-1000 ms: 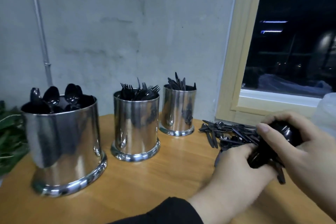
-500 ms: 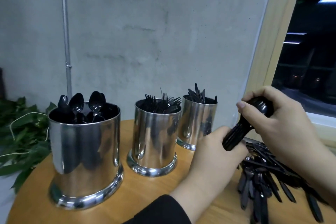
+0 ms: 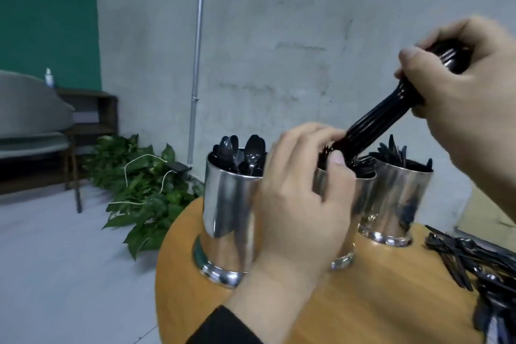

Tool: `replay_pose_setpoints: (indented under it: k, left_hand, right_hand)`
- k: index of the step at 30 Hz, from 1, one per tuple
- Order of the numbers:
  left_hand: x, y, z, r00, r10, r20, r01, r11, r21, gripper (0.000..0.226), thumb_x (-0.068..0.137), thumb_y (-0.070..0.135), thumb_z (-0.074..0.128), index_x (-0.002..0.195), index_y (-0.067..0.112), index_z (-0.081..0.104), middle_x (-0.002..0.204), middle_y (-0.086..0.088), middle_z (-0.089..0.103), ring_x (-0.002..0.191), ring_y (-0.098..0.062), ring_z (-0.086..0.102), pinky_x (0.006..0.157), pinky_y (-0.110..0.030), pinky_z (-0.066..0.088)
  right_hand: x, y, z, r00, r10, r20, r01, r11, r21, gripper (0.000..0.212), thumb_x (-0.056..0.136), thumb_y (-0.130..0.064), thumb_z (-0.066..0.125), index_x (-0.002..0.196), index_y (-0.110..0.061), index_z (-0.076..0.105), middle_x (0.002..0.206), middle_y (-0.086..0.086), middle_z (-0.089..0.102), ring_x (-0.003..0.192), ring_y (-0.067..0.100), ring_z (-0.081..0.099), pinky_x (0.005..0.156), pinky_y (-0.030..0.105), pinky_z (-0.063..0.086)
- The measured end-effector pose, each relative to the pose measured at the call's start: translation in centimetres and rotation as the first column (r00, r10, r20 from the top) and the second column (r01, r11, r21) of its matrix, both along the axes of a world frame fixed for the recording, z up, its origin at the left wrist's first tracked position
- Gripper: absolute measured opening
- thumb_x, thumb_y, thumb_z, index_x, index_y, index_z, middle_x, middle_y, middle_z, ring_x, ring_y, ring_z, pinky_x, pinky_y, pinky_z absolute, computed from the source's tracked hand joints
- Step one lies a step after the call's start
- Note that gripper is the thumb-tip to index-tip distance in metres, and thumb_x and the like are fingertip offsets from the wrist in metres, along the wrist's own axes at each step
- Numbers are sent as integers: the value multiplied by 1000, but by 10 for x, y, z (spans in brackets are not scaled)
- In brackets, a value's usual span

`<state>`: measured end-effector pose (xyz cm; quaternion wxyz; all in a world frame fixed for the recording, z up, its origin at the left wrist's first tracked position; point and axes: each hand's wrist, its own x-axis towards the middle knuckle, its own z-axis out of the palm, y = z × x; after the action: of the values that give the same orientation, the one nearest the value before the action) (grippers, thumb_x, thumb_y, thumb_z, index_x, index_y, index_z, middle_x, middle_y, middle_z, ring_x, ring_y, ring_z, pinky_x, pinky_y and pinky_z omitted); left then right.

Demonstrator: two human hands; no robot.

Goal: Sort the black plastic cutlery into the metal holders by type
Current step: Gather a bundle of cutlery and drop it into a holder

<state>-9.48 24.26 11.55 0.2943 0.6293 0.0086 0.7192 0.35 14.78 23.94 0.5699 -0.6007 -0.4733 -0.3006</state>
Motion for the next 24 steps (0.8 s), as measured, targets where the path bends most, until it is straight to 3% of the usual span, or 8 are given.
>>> replay_pose_setpoints:
  k: [4,7,9,13,16,19,21,24]
  left_hand:
    - [-44,53,-1,984,161,-74,-167,983,-72,23,95,12,53,110,15,69,110,11,64,110,2,57,97,-16,44]
    - [-59,82,-7,953,175,-248,-202,976,-86,21,94,16,55,110,19,69,109,17,61,100,3,56,87,-18,45]
    - [-63,92,-15,918,160,-362,-195,979,-63,20,96,18,57,111,20,69,110,16,63,98,2,56,87,-15,44]
    - [-65,99,-27,878,126,-462,-170,984,-55,21,97,19,63,117,20,69,115,15,64,107,10,53,92,0,34]
    - [-66,102,-30,879,128,-459,-156,987,-24,30,95,24,61,122,17,71,122,12,66,114,4,54,98,-1,34]
    - [-65,103,-32,878,116,-465,-140,990,-16,36,93,25,59,125,14,71,125,9,67,116,2,55,101,-4,35]
    - [-65,102,-32,882,105,-459,-126,992,-15,35,93,23,59,125,13,71,126,9,67,117,2,54,101,-3,34]
    - [-67,100,-33,889,119,-443,-126,992,14,30,95,17,61,122,13,72,124,8,67,116,2,54,101,0,31]
  right_hand:
    - [-21,57,1,993,105,53,-104,994,-18,15,88,-30,68,81,-30,55,76,8,65,62,17,58,56,38,48]
    - [-26,94,-7,994,105,44,-101,992,-69,17,89,-27,69,80,-27,55,65,-10,58,55,4,51,56,21,39]
    - [-26,112,-16,997,73,41,-66,988,-142,15,89,-28,70,82,-23,58,63,-13,56,56,1,51,57,18,36]
    - [-26,130,-39,999,2,49,17,924,-382,20,94,-35,66,88,-17,60,71,-8,61,65,8,53,62,27,39]
    - [-26,133,-57,989,-39,139,118,777,-618,38,105,-45,43,95,-12,61,82,2,66,81,23,60,72,34,44]
    - [-25,128,-70,981,-9,193,151,657,-739,54,108,-46,25,91,-7,59,74,4,60,72,24,55,73,38,41]
    - [-24,122,-71,979,-2,203,149,686,-712,57,108,-47,22,101,-8,63,83,4,66,81,25,60,80,38,41]
    - [-22,105,-67,992,-19,128,86,836,-541,49,109,-41,29,121,-14,68,117,-1,71,114,17,62,100,35,44]
